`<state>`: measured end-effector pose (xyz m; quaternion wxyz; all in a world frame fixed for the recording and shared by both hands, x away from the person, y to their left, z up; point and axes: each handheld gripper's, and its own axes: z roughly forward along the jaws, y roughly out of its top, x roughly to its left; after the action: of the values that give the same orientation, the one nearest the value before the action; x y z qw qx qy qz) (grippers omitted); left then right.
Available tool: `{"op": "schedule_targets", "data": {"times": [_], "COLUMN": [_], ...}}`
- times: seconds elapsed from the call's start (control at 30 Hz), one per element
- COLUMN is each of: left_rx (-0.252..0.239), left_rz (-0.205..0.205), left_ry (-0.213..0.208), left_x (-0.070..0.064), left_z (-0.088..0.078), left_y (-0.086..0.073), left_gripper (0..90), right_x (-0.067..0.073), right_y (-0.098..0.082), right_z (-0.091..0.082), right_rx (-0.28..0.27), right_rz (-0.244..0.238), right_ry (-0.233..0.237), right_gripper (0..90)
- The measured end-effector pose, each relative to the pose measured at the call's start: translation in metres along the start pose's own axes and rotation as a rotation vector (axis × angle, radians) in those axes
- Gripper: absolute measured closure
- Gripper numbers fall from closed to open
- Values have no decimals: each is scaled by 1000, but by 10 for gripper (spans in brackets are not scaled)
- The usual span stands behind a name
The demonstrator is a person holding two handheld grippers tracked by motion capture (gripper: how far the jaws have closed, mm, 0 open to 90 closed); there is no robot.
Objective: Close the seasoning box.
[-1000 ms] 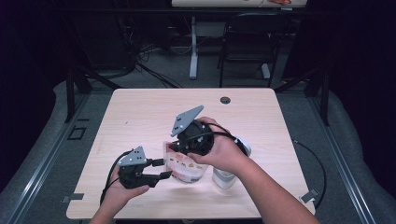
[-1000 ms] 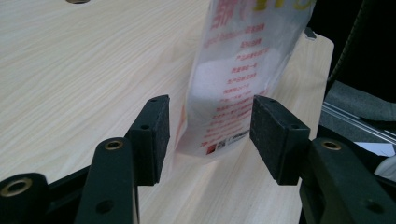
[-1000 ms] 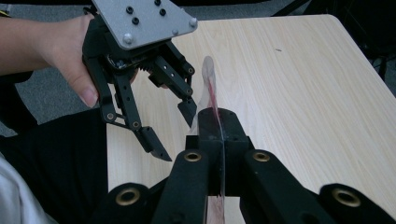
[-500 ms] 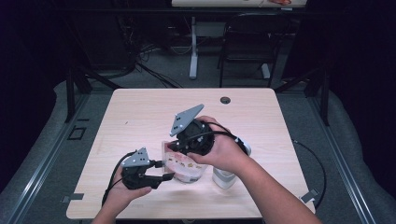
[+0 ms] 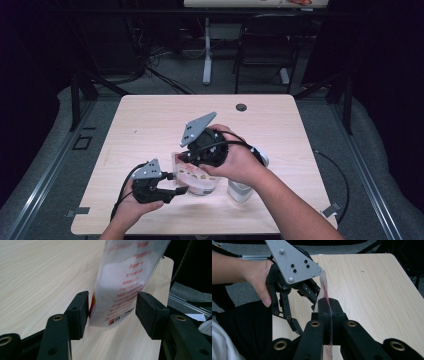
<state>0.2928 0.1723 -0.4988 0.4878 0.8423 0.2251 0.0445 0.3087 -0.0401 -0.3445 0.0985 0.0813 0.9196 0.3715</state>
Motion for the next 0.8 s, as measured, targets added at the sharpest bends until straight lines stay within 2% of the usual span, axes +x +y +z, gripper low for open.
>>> {"op": "schedule_targets", "data": {"times": [0.4, 0.8], "left_rx": [14, 3], "left_rz": [12, 12], "left_ry": [-18, -31], "left_x": [-1, -1], "left_z": [5, 11], "left_y": [-2, -5], "left_gripper": [422, 396], "right_x": [3, 5], "right_y": [1, 2], "right_z": [-1, 0], "right_rx": [6, -2], "right_rz": [-16, -23], "right_ry": [12, 19], "right_gripper": [900, 900]}}
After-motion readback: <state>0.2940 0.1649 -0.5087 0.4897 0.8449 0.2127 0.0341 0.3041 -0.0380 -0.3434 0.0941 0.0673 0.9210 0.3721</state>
